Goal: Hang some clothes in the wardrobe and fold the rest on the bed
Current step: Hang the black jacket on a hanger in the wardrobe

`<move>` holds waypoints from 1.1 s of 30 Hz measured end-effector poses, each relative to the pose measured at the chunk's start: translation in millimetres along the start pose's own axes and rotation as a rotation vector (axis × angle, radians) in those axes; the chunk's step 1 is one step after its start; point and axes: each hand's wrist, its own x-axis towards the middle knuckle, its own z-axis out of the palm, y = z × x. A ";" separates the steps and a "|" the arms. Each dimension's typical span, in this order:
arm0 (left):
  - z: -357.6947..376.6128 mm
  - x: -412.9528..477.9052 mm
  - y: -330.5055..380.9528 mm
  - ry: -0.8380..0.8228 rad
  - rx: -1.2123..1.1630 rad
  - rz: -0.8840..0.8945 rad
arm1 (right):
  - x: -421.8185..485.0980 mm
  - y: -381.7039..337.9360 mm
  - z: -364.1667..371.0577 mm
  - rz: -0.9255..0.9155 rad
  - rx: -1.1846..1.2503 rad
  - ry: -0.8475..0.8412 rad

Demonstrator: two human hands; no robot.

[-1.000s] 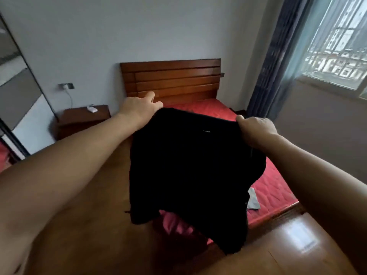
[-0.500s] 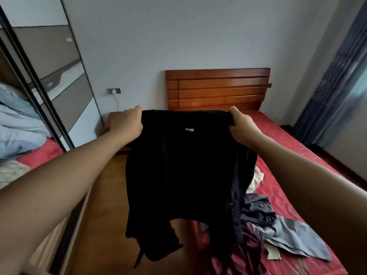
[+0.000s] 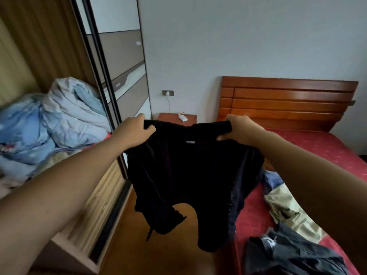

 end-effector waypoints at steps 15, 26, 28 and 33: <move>-38.8 94.1 -161.7 0.182 0.227 -0.255 | 267.6 -91.8 45.5 -0.443 0.052 -0.206; -59.2 104.5 -227.1 0.274 0.198 -0.587 | 398.9 -197.5 82.8 -0.685 -0.018 -0.162; -64.5 106.3 -240.8 0.304 0.216 -0.624 | 420.7 -221.0 85.6 -0.715 -0.018 -0.143; -81.1 114.5 -286.6 0.362 0.296 -0.679 | 470.6 -285.7 91.3 -0.792 -0.035 -0.079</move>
